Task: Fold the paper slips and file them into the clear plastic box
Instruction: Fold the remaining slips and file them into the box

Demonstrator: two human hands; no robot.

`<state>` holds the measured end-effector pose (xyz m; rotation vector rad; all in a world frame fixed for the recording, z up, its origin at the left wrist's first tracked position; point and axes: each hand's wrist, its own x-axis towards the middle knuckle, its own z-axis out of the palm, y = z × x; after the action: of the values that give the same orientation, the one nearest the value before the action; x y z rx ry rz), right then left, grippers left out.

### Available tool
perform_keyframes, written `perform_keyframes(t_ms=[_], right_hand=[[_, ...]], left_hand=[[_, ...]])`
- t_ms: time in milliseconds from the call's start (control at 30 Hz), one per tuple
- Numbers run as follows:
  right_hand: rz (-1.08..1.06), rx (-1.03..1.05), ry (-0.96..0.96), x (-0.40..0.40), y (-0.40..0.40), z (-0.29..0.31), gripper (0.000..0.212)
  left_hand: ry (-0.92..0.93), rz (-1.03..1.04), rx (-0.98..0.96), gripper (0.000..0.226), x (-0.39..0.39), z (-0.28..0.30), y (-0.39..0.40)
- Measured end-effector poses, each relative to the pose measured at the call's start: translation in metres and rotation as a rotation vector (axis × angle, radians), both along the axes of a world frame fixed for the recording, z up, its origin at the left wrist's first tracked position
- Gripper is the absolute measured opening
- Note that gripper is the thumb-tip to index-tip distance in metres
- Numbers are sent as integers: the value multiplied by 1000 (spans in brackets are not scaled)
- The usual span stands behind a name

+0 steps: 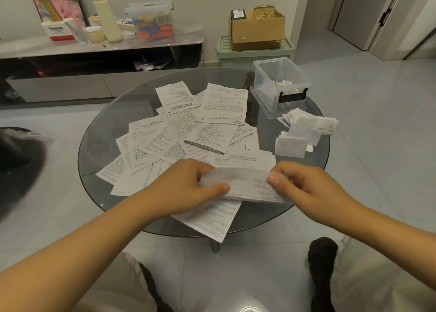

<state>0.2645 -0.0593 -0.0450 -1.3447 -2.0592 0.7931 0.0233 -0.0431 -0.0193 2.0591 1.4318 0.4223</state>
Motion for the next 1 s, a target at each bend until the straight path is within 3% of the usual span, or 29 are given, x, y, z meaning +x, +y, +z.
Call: perform_keyframes(t_ms=[67, 167, 267, 467, 733, 1000], right_hand=[[-61, -50, 75, -1, 1, 0, 36], [-99, -155, 155, -3, 4, -1, 25], [-153, -127, 70, -6, 7, -5, 46], [-194, -89, -54, -12, 8, -11, 80], [-262, -24, -53, -12, 10, -10, 51], [-227, 22, -45, -18, 19, -9, 61]], left_hand=[[-50, 63, 10, 13, 3, -3, 1], [-65, 140, 67, 17, 8, -8, 3], [-92, 177, 80, 20, 11, -12, 4], [-22, 148, 41, 69, 18, -20, 6], [-112, 136, 20, 94, 21, -20, 8], [-102, 172, 57, 88, 26, -28, 11]])
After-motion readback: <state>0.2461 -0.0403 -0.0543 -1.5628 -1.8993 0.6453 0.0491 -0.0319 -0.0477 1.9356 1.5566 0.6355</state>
